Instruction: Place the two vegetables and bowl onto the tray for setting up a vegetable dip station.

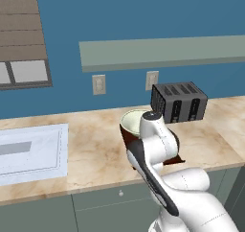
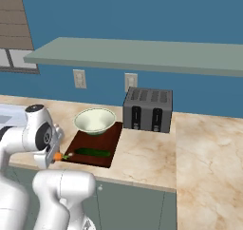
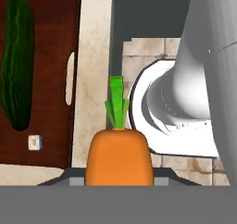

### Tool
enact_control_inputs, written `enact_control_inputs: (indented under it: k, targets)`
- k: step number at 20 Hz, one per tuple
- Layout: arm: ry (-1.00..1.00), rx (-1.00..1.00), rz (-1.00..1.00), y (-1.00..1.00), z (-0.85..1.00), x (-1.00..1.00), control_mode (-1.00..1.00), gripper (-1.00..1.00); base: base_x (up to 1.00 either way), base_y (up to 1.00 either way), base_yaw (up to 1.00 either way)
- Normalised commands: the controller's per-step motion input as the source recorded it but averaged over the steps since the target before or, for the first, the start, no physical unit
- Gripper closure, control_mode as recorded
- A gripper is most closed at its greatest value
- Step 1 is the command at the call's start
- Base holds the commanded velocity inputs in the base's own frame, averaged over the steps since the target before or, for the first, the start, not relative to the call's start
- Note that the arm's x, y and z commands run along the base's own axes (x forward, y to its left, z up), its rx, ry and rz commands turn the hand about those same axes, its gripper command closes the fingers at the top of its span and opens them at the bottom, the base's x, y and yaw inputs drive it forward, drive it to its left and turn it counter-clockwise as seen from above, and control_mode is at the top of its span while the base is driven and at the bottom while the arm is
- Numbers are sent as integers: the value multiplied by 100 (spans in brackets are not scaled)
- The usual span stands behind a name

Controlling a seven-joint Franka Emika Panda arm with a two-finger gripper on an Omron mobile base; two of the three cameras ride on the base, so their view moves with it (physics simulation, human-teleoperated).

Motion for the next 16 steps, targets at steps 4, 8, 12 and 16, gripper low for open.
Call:
enact_control_inputs:
  k: [4,8,12,16]
  targets:
    - [0,0,-2,-39,0,0,-100,100,0,0,0]
    - [3,3,0,-38,0,6,-100,100,0,0,0]
    - [3,4,0,-39,0,6,-100,100,0,0,0]
    - [6,3,0,-38,0,6,-100,100,0,0,0]
